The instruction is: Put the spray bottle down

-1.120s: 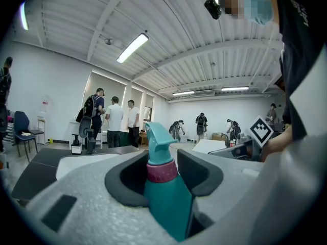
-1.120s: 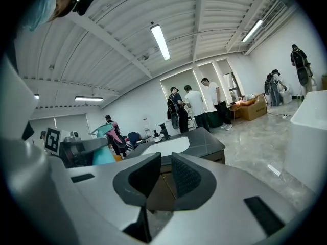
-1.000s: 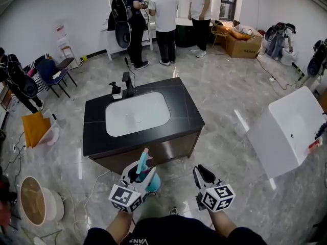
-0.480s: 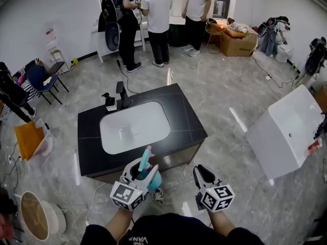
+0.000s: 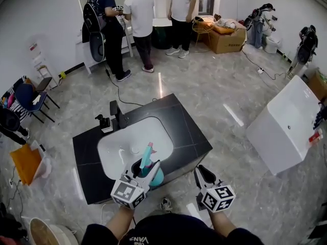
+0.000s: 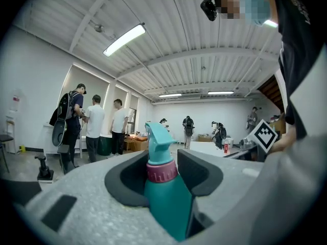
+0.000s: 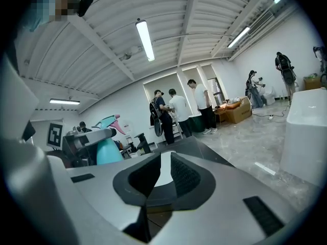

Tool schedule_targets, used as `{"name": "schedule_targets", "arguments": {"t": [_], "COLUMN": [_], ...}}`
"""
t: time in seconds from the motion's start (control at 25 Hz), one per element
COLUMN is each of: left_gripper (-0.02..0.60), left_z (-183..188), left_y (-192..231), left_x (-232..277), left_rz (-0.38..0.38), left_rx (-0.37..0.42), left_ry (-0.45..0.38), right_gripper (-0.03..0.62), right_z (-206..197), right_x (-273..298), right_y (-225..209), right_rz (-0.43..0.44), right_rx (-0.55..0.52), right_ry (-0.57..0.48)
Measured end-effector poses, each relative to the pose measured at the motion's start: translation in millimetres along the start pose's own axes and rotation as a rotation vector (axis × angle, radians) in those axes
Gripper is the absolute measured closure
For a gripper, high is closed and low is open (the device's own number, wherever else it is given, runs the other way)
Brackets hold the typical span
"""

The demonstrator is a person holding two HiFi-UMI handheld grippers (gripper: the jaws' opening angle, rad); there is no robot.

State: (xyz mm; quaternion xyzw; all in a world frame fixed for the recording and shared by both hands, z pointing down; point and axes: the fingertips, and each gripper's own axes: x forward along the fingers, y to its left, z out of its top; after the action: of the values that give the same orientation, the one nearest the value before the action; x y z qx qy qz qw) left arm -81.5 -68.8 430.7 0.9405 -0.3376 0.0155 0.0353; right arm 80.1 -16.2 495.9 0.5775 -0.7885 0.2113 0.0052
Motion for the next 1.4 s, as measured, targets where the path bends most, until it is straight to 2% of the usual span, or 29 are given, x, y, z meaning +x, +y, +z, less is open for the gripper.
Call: {"name": "schedule_targets", "arguments": {"t": [0.2,0.6,0.88,1.12,1.4], "left_gripper": [0.403,0.403,0.403,0.403,0.403], "left_z": [11,20,20,17,3], "left_y": [33,76,100,112,136], "left_x": [21,60,102,150,203], "left_rz": [-0.034,-0.011,0.053,0.098,0.151], "left_rx": [0.007,0.018,0.046,0.059,0.084], "left_ry": [-0.028,-0.056,-0.077,-0.043,-0.048], "right_gripper": [0.542,0.542,0.542,0.542,0.543], "right_z": [6,10,25,46,60], "right_x": [24,52,84,113,150], "right_y": [3,-10,-35,-67,-100], "right_rz": [-0.037,-0.056,-0.007,0.049,0.106], "right_rx": [0.01,0.015,-0.001,-0.018,-0.036], "right_ry": [-0.014,0.011,0.034,0.075,0.117]}}
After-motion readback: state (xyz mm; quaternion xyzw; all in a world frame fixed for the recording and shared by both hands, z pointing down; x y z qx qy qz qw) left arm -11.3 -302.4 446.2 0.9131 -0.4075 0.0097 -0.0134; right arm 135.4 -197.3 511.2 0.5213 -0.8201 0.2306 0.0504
